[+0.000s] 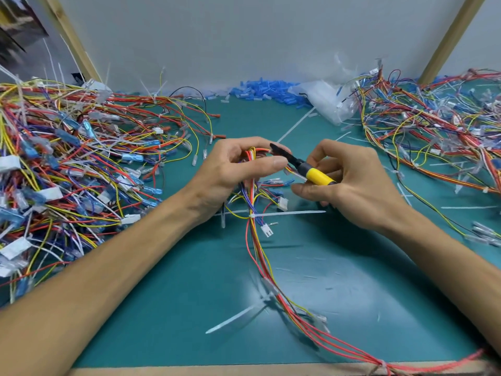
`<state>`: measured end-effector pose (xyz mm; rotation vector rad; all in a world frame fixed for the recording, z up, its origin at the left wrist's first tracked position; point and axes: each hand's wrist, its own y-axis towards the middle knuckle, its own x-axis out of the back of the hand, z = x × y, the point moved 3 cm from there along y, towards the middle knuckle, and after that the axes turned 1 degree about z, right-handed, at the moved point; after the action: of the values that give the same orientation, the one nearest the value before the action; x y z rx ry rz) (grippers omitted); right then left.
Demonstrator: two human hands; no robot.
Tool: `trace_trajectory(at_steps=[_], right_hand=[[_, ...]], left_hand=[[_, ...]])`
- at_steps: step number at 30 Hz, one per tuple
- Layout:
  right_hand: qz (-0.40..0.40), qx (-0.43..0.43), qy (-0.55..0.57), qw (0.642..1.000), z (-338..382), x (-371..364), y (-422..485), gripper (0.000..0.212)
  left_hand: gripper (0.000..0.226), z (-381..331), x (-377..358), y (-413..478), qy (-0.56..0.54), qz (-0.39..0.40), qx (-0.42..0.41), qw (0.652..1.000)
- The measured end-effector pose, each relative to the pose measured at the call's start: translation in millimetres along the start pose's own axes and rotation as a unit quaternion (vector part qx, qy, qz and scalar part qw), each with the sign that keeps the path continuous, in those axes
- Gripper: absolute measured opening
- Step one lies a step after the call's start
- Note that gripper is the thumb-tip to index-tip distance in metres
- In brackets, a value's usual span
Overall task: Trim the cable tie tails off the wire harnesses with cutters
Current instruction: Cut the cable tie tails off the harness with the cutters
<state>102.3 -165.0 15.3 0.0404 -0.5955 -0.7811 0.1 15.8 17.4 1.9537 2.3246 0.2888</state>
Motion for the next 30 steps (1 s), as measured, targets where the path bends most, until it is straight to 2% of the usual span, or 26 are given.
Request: trace_trajectory(at_steps=[1,3,5,7,9,11,17,21,26,30], right_hand=[[0.003,0.003,-0.002,1.000,1,-1,0,0.036],[0.010,0.013,-0.016,1.000,3,-2,-2,0.035],[0.011,0.025,-0.029,0.999,4,-2,-3,0.037],[0.010,0.030,-0.029,0.999,5,-2,-4,0.037],[0.010,0.032,-0.024,0.999,6,-2,-4,0.037],[0.009,0.020,-0.013,1.000,7,0,-3,0.039],[0.044,-0.049,0.082,0.994,6,-3,-2,0.037],[0.070,-0.087,0.127,0.986,6,-5,-2,0.043],[0.104,-0.107,0.170,0.974,7,-7,-4,0.036],[0.126,-0.115,0.184,0.968,8,-9,-5,0.037]], left_hand=[[0.011,3,0,0,0.028,-0.011,-0.006,1.000],[0.028,8,-1,0,0.069,-0.035,-0.011,0.997],[0.028,7,-1,-2,0.082,-0.047,-0.014,0.995],[0.016,4,-1,-4,0.076,-0.048,-0.013,0.996],[0.029,0,-2,-6,0.073,-0.053,-0.026,0.996],[0.033,-2,-4,-5,0.086,-0.050,-0.039,0.994],[0.020,-5,-2,-6,0.124,-0.048,-0.067,0.989],[0.009,-6,-3,-6,0.088,-0.043,-0.053,0.994],[0.015,-6,-2,-6,0.076,-0.032,-0.022,0.996],[0.015,-5,-2,-7,0.094,-0.061,-0.019,0.994]])
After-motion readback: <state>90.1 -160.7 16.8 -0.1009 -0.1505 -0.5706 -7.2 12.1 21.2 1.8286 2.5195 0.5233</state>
